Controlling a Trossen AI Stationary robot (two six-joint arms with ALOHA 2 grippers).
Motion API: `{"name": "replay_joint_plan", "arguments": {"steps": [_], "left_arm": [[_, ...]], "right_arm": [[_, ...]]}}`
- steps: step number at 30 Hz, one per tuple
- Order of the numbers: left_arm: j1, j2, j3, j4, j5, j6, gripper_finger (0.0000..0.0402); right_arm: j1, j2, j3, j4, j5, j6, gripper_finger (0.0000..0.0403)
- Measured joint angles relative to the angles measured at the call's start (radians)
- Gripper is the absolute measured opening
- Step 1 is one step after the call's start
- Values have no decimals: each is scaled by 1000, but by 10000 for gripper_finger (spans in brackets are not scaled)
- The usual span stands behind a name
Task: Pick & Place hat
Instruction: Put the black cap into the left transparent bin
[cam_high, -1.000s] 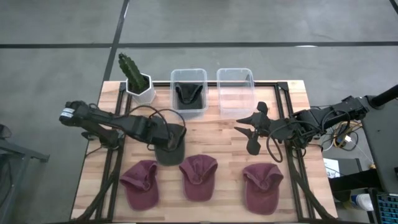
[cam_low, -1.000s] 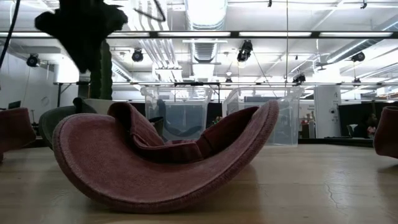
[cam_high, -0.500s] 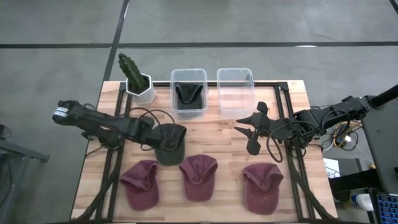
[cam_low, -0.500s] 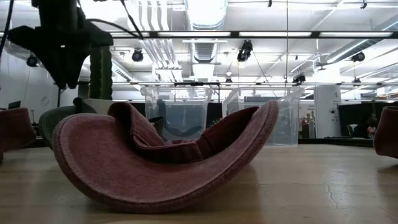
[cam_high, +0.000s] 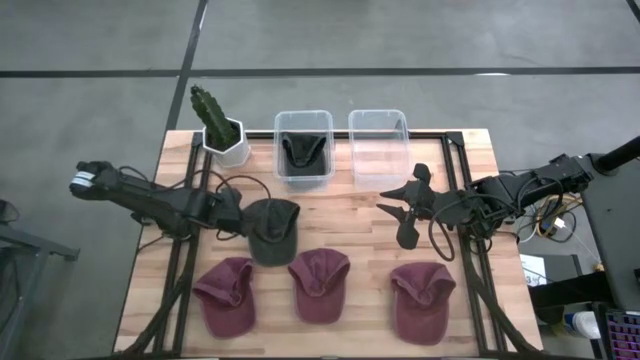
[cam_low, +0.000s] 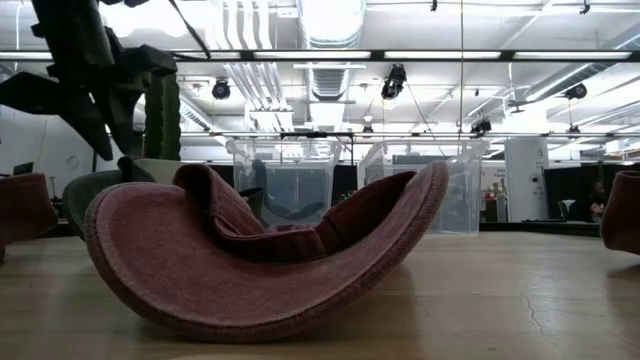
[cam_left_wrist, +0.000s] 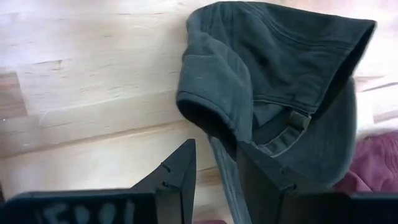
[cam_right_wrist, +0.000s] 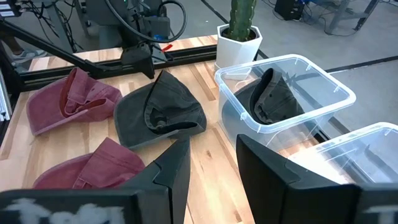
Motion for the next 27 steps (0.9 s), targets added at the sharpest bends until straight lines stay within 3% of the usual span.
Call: {"name": "replay_joint_plan", "arguments": {"steps": [19,27], "left_arm": [[0,3,-25,57,0,6,111],[0,3,-25,57,0,9,171]], "right_arm": [[0,0,0,0,1,0,123],[0,0,0,0,1,-1,123]]}}
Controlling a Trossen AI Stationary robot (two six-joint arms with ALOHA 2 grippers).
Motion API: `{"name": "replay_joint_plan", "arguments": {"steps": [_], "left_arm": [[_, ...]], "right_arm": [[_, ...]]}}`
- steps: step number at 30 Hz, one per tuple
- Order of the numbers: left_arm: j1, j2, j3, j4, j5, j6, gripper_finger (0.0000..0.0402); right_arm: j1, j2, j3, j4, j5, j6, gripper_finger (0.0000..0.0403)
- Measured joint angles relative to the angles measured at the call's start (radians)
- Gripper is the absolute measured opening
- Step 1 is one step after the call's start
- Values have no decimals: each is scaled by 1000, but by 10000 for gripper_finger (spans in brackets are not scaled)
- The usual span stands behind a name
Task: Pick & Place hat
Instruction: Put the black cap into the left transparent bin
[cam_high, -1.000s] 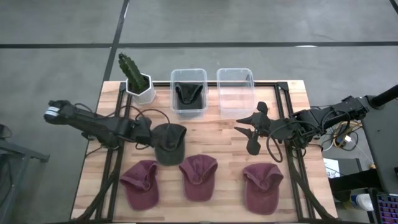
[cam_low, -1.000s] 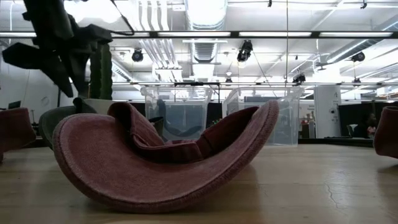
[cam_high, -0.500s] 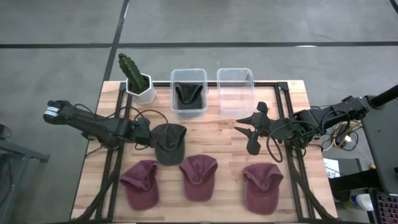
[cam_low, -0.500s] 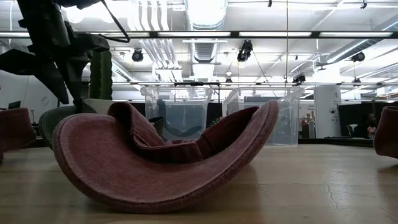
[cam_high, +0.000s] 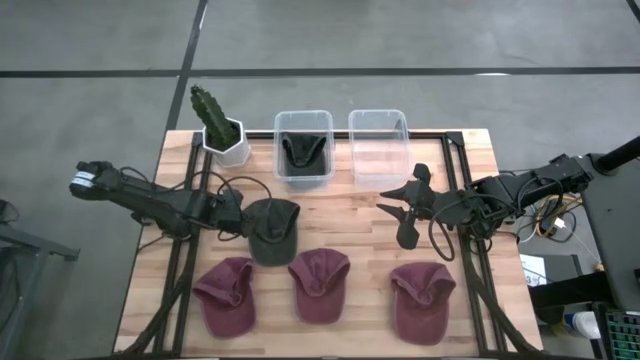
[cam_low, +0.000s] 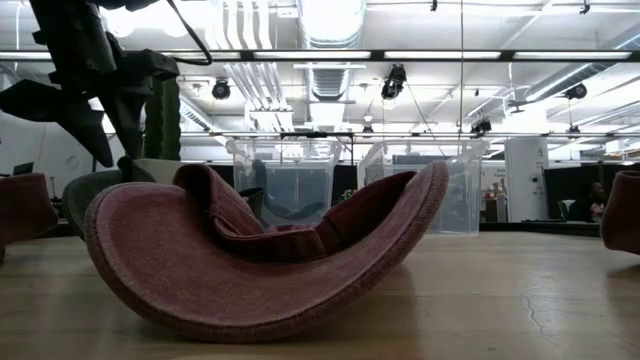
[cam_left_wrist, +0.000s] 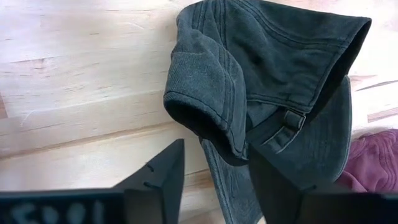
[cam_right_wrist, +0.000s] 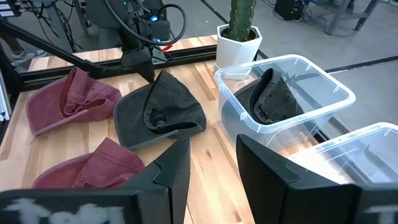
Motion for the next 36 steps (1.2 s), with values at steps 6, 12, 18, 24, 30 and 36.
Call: {"name": "replay_joint_plan", "arguments": {"steps": [6,12,18,24,30,36], "left_arm": [[0,3,0,3,-22,-3,233],[0,25,0,63,-66,-6,245],[1,81,-10,67,-78,-11,245],[1,145,-31,93,-77,-18,245],[1,182,-66,201,-75,-25,245],[1,209,-81,212,-74,-26,245]], "right_arm": [[0,0,0,0,0,-2,123],[0,0,0,0,0,-1,123],[0,0,0,0,0,1,123],[0,0,0,0,0,1,123],[0,0,0,0,0,1,123],[0,0,0,0,0,1,123]]}}
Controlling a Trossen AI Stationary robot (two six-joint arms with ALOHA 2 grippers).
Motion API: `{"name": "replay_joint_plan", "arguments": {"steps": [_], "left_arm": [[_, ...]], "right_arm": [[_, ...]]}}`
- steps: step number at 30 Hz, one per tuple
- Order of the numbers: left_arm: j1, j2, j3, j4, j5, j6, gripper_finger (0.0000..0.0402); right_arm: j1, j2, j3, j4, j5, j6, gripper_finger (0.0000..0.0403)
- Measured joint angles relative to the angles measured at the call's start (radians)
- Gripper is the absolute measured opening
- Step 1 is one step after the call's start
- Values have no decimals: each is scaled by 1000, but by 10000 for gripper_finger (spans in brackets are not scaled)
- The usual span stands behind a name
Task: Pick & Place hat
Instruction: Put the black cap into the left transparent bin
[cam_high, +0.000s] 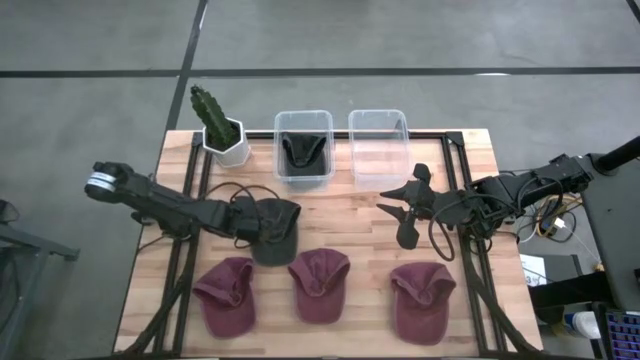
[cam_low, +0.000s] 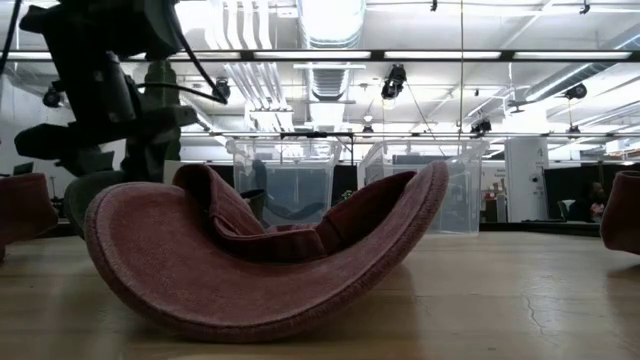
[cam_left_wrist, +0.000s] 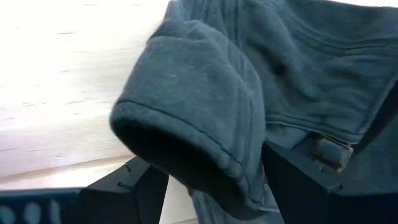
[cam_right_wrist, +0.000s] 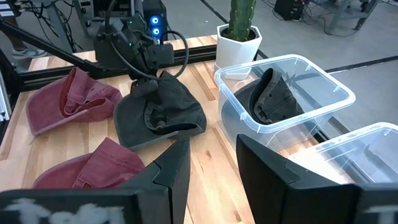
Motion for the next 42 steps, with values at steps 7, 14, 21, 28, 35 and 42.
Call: {"name": "replay_joint_plan", "arguments": {"steps": [7,14,21,28,35,42], "left_arm": [[0,5,-35,49,13,-14,245],[0,5,-64,67,34,-80,186],[0,5,-64,68,21,-114,65],[0,5,-64,70,2,-143,12],[0,-19,-64,71,-3,-143,7],[0,-82,-64,69,-21,-143,7]], "right_arm": [[0,0,0,0,0,0,123],[0,0,0,0,0,-3,123],[0,0,0,0,0,-3,123],[0,0,0,0,0,-2,123],[0,0,0,0,0,0,123],[0,0,0,0,0,-2,123]]}}
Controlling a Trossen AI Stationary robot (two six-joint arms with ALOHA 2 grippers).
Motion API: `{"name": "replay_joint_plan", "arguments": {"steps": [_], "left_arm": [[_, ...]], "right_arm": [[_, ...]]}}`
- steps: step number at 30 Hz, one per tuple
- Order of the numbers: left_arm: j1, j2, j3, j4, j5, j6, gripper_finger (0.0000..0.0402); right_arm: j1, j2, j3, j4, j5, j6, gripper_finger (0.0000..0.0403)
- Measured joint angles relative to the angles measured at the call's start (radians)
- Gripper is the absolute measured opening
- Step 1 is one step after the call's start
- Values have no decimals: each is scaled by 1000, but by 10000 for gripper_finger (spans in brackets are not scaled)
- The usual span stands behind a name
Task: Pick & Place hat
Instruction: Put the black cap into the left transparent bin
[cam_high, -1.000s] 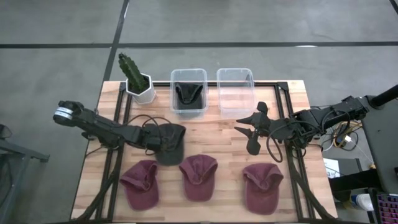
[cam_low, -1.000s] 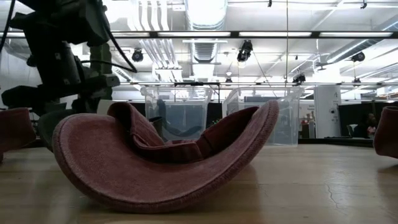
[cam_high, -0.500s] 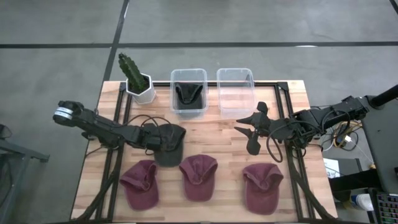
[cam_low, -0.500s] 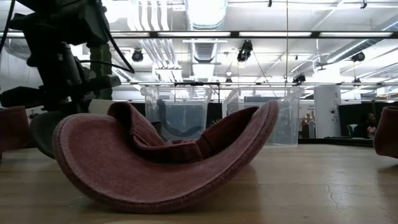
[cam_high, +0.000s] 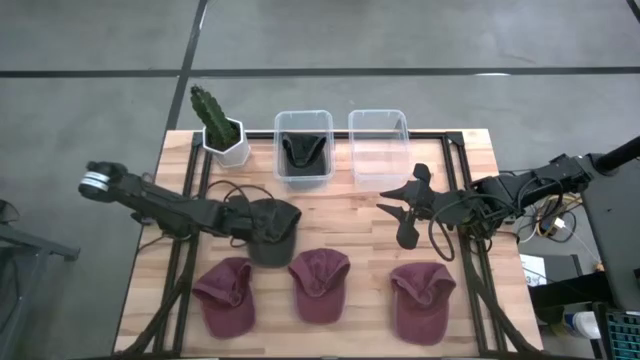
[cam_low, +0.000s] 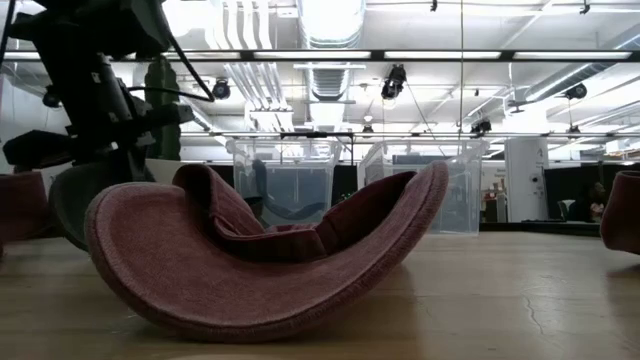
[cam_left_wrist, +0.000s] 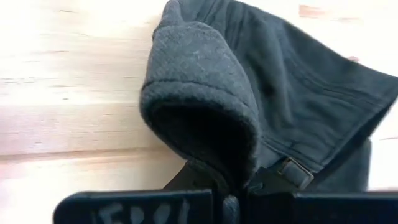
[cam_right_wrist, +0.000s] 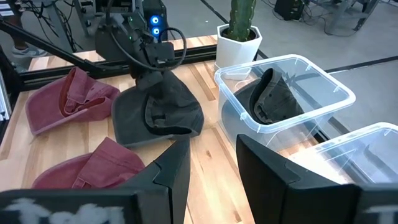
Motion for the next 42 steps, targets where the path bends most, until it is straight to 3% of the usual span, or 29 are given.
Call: {"name": "replay_joint_plan", "arguments": {"steps": [15,23,29,36,42], "left_arm": [[0,-195,0,-20,-14,-1,7],[-1,-314,12,-71,74,28,7],[-1,-364,117,-190,88,99,7],[-2,-376,263,-197,87,227,7],[-2,-352,356,-191,-23,326,7]], "right_arm": [[0,0,0,0,0,-2,123],[0,0,0,0,0,0,123],[-1,0,0,0,1,1,123],[-2,0,0,0,10,-1,123],[-2,0,0,0,10,-1,123]]}}
